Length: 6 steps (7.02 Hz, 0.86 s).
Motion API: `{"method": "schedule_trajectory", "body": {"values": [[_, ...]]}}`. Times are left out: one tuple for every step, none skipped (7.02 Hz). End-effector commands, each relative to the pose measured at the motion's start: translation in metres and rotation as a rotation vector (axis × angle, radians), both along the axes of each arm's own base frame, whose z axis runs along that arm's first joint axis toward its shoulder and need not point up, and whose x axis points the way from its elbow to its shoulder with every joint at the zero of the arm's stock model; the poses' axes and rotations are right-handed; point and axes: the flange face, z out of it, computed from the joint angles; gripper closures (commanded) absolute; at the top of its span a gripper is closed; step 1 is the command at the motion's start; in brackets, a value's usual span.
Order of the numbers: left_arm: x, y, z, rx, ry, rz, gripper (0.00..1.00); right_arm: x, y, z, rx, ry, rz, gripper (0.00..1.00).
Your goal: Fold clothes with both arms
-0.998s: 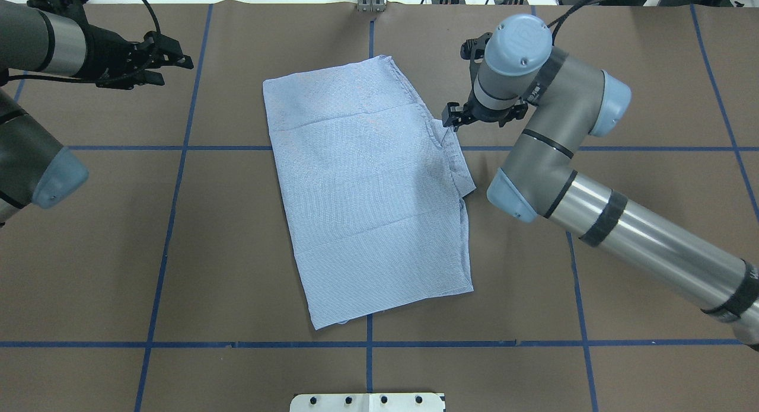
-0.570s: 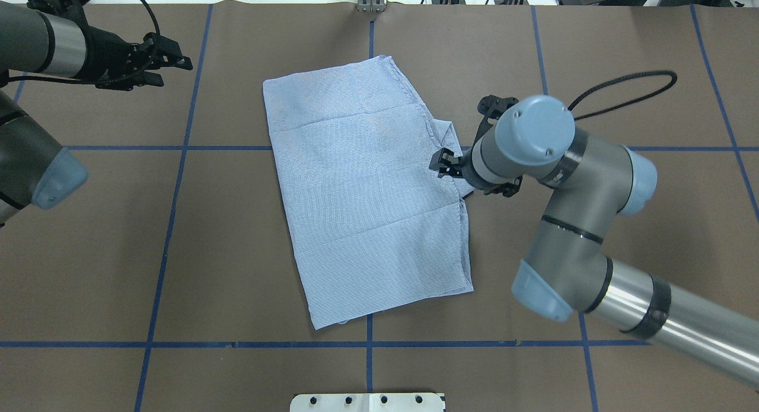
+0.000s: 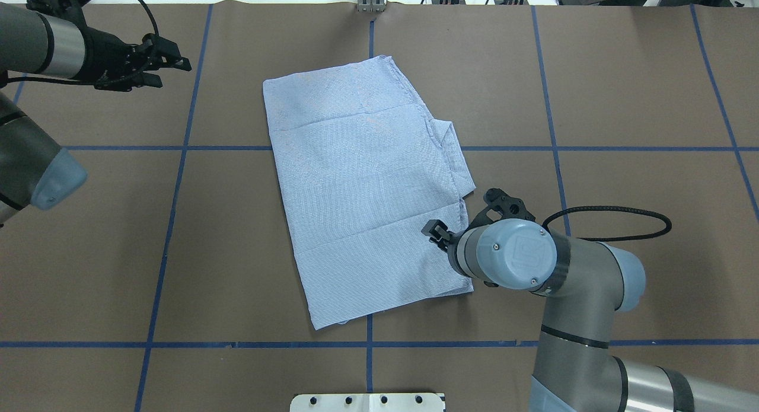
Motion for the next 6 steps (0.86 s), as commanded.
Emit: {"method": "schedule_trajectory", "body": {"values": [[-0.0001, 0.0013, 0.0021, -0.003, -0.001, 0.001, 0.25, 0.0004, 0.0156, 0.0227, -0.042, 0.024, 0.024, 0.02], [-0.0003, 0.0014, 0.0013, -0.001, -0.001, -0.001, 0.25, -0.0006, 0.0168, 0.0194, -0.05, 0.015, 0.023, 0.03], [-0.0003, 0.0014, 0.0013, -0.001, -0.001, -0.001, 0.25, 0.0003, 0.0173, 0.0189, -0.055, 0.012, 0.026, 0.04], [-0.0003, 0.0014, 0.0013, -0.001, -0.001, -0.001, 0.25, -0.0002, 0.0182, 0.0188, -0.071, 0.007, 0.037, 0.09], [-0.0003, 0.0014, 0.0013, -0.001, -0.001, -0.001, 0.25, -0.0015, 0.0214, 0.0206, -0.078, 0.008, 0.04, 0.12], [-0.0003, 0.0016, 0.0013, -0.001, -0.001, 0.001, 0.25, -0.0028, 0.0229, 0.0216, -0.08, 0.011, 0.038, 0.12]]}}
